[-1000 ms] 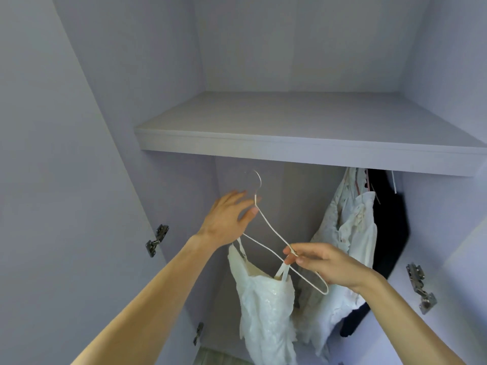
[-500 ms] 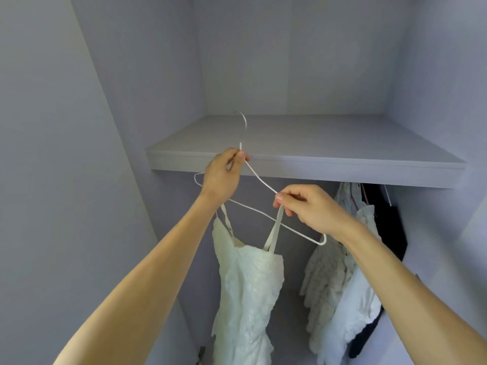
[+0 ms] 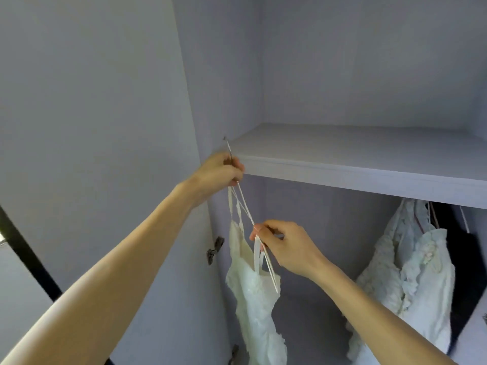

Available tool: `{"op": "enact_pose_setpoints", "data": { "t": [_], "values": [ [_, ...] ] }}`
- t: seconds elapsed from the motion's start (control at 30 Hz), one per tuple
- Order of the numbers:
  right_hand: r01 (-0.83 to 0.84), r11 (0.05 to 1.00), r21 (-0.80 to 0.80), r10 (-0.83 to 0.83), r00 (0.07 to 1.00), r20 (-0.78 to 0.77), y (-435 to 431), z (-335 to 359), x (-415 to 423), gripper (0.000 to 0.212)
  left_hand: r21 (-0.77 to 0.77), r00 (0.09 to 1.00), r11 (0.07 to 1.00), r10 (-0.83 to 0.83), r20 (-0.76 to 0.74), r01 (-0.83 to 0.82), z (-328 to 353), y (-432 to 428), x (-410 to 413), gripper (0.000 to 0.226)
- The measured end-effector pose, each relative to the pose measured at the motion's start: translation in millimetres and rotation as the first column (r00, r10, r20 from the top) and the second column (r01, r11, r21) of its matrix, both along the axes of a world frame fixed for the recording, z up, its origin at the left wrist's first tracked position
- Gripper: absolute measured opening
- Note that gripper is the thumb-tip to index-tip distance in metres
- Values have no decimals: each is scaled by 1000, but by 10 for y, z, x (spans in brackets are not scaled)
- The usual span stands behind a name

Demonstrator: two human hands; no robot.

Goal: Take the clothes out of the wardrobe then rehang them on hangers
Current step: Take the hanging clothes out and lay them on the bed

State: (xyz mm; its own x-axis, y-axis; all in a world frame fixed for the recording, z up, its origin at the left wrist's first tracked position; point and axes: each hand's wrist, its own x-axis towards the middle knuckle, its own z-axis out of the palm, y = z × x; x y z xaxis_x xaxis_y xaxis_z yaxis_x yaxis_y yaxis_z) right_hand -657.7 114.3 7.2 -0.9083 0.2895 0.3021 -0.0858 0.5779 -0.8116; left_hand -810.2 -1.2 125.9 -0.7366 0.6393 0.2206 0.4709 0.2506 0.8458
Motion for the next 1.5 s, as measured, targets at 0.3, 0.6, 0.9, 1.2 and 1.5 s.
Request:
{"op": "enact_pose_setpoints", "data": {
  "t": [0.3,0.6,0.9,1.2,1.5],
  "values": [
    [186,944,273,-176,983,-60,-15,398,-616,28,-138,954,985,56,-294,-101,309,-580,-29,34],
    [7,780,626,-27,999,22,-116,784,-978,35,-89,969,996,-10,-248,-13,428,-999,-89,46],
    [387,821,420,-249,904,-347,224,815,-697,22,562,775,745,574,-264,-360,3,-778,102,50],
    [689,627,363,-526,719,-454,475,1152,-169,27,346,917,874,226,329,-340,-2081,-110,710,120],
    [800,557,225,-706,598,-380,612,1312,253,33,-172,968,983,109,227,-70,-3004,632,1270,151]
  ]
}}
